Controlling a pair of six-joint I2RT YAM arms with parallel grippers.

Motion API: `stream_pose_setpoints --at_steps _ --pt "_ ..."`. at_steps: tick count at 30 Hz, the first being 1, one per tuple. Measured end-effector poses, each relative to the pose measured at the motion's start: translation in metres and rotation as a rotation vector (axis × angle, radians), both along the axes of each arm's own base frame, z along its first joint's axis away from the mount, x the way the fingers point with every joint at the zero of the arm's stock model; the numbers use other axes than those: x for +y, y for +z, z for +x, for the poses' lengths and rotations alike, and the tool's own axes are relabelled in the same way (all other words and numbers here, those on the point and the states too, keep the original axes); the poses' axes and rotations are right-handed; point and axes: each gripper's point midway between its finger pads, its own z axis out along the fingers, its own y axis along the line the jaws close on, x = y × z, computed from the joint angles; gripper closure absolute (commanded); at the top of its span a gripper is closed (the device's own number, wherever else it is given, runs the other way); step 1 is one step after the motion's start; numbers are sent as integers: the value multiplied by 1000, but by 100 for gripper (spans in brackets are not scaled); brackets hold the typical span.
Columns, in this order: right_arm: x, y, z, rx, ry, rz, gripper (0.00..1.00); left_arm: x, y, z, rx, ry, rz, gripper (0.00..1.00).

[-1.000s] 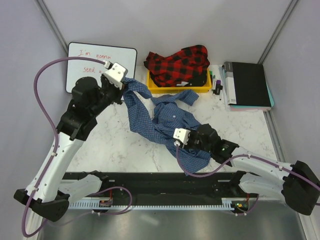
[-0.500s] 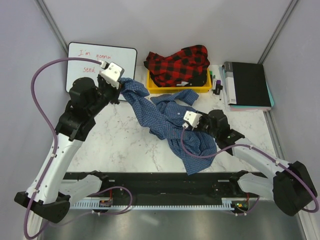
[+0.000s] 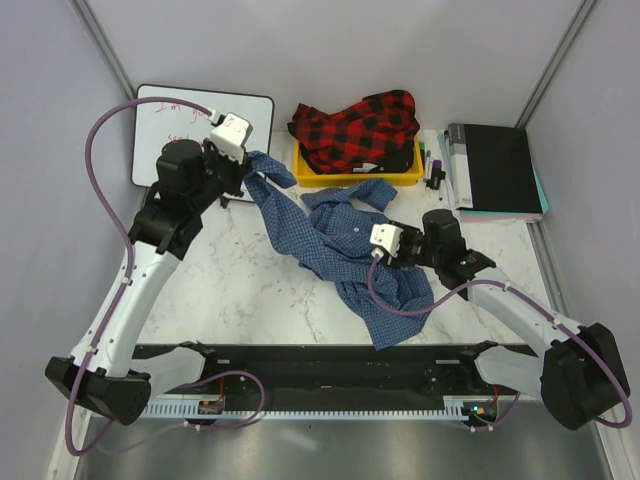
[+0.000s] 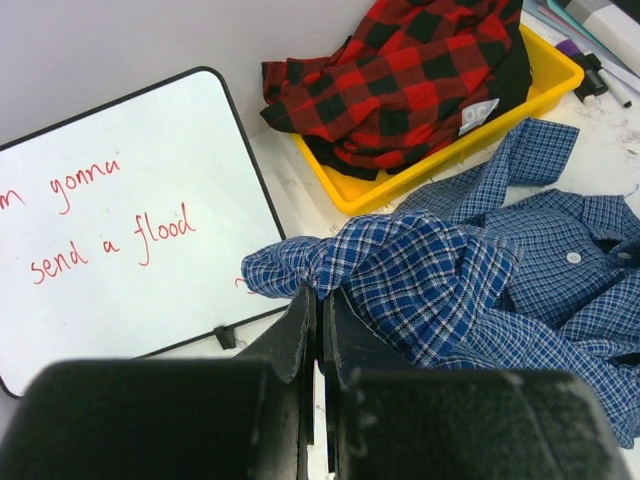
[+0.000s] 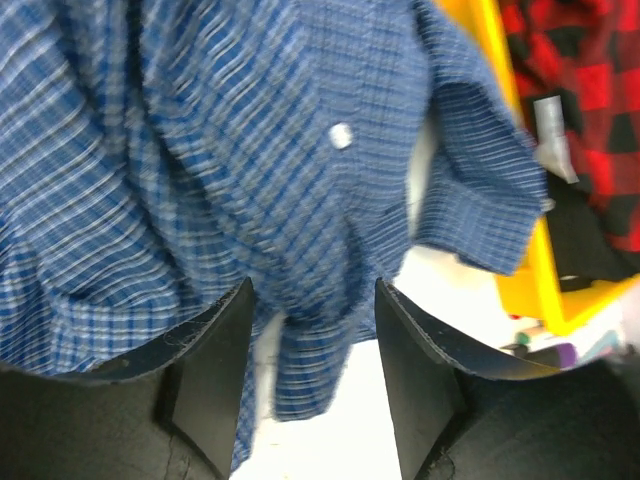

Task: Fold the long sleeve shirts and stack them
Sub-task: Flatten the shirt out

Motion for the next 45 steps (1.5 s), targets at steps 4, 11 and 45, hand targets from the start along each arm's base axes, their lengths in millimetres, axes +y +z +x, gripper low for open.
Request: stream_pose_setpoints --at_steps 4,11,45 --pt "1 -23 -11 45 23 -23 44 1 -4 7 16 5 -24 98" --pt "5 -37 5 47 -11 -54 50 -3 -3 6 26 -24 -53 98" --pt "29 -9 43 -1 41 -58 68 5 6 2 8 -61 -81 98"
